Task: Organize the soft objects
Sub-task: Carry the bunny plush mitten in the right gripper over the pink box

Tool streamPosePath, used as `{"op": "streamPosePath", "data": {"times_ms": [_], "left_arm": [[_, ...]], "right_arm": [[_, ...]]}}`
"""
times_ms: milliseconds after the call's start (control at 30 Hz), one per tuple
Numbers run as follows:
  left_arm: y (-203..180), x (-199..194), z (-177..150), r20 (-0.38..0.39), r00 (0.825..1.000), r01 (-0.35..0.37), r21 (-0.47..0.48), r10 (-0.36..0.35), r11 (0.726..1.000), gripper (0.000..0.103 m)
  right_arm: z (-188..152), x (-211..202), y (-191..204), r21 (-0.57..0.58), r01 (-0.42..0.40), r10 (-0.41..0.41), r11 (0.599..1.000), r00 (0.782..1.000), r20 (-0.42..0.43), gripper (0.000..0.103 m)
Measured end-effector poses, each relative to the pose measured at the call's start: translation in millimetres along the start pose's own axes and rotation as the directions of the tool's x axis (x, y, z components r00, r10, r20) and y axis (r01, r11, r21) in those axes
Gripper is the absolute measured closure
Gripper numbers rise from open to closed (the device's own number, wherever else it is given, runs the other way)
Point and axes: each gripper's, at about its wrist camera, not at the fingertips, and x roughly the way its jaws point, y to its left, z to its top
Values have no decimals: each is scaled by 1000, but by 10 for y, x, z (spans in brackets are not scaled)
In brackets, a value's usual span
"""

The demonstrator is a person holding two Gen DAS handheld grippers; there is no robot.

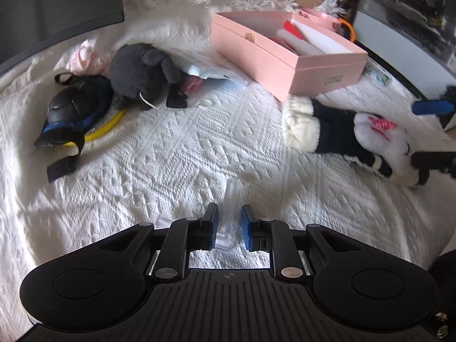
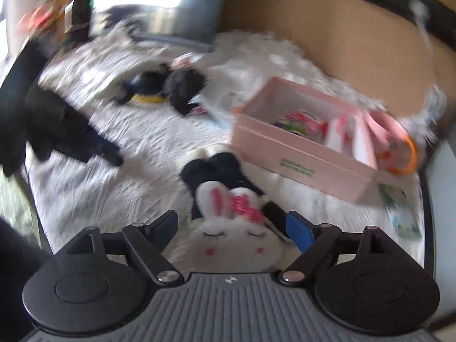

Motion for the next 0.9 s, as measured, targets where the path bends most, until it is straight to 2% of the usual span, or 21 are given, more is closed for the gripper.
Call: {"op": "streamPosePath", "data": {"times_ms": [67,167,233,367,467,567,633,700,800,900], "left_arm": [[-62,-10,-22,8,1000,-26,16,26,1000,83],[-62,-15,-31,11,999,-35,-14,35,999,83],[-47,-20,-53,24,999,-34,-36,35,999,83],[-75,-32,-64,20,999,-49,-38,50,998,84],[-86,-41,-46,-2,998,-67,-79,67,995,84],[-115,-43,-33,-22,996,-90,-90,88,992,84],[-112,-41,-32,-25,996,-92,-90,90,992,83],[-105,-42,-25,-28,996,-88,-94,86,992,83],[-122,-42,-26,-24,996,-83,-50,82,995,84],[-112,-55,-57,-10,997,-77,-55,76,996,85]], "right_arm": [[16,151,66,-60,16,-17,998,1000,-12,19],[42,445,18,-97,49,-55,994,997,-59,19],[86,579,-26,-88,16,-22,996,998,-67,12],[223,856,-72,-71,-55,47,996,992,-114,5],[232,983,-229,15,-116,117,993,981,-153,3],[183,933,-372,142,-147,169,979,974,-153,13],[177,836,-366,163,-152,177,975,973,-151,31],[180,727,-329,176,-137,165,975,974,-154,37],[186,525,-255,183,-108,136,977,980,-148,40],[167,285,-237,209,-79,111,975,983,-148,40]]}}
